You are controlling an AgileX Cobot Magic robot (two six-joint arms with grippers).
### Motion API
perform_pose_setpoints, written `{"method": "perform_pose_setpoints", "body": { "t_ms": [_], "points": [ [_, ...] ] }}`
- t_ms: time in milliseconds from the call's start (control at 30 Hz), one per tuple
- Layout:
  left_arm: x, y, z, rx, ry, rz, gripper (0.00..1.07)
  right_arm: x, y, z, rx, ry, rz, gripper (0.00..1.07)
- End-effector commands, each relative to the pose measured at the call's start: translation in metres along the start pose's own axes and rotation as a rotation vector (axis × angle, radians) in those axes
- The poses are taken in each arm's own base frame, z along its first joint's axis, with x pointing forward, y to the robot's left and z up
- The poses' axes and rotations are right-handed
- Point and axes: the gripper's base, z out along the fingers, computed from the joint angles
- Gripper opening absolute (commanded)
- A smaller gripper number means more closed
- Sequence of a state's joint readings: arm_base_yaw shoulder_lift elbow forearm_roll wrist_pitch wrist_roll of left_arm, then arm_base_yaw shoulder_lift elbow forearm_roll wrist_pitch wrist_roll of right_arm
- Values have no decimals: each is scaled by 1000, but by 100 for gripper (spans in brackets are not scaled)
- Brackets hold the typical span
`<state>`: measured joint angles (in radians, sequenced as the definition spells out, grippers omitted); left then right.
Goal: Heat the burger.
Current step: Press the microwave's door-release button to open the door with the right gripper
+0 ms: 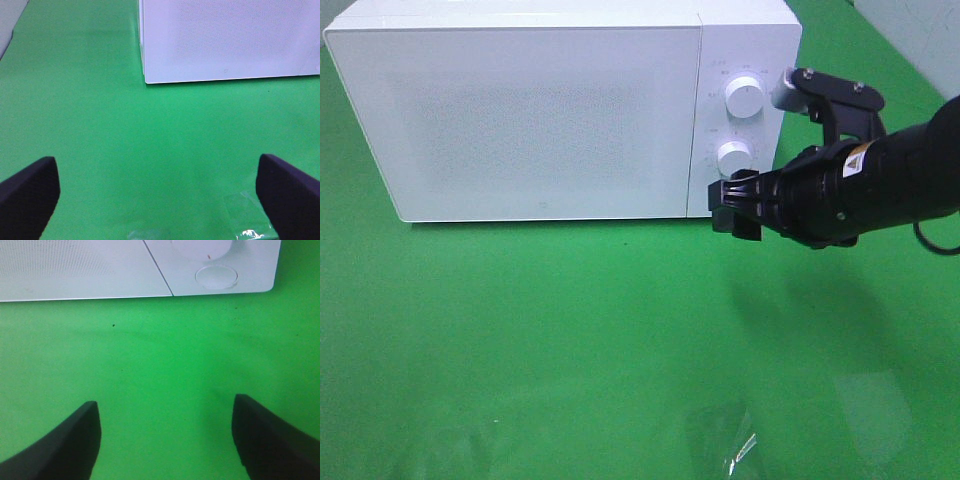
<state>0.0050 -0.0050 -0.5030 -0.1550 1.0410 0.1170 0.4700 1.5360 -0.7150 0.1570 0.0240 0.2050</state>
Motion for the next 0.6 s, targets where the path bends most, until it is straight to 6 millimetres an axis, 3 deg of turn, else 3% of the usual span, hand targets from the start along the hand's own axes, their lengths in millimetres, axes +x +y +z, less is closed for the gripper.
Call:
{"method": "perform_pose_setpoints", "body": {
  "t_ms": [33,167,400,600],
  "points": [
    [1,-1,-3,3,-29,-3,100,-12,-1,-14,21,31,-111,70],
    [1,-1,-3,3,-29,-3,100,-25,-4,-38,101,117,-255,70],
    [1,-1,-3,3,-29,-3,100,-24,-5,-60,133,165,-265,70],
    [1,-1,-3,3,-29,-3,100,-21,-7,-100,160,194,-255,70]
  ]
}}
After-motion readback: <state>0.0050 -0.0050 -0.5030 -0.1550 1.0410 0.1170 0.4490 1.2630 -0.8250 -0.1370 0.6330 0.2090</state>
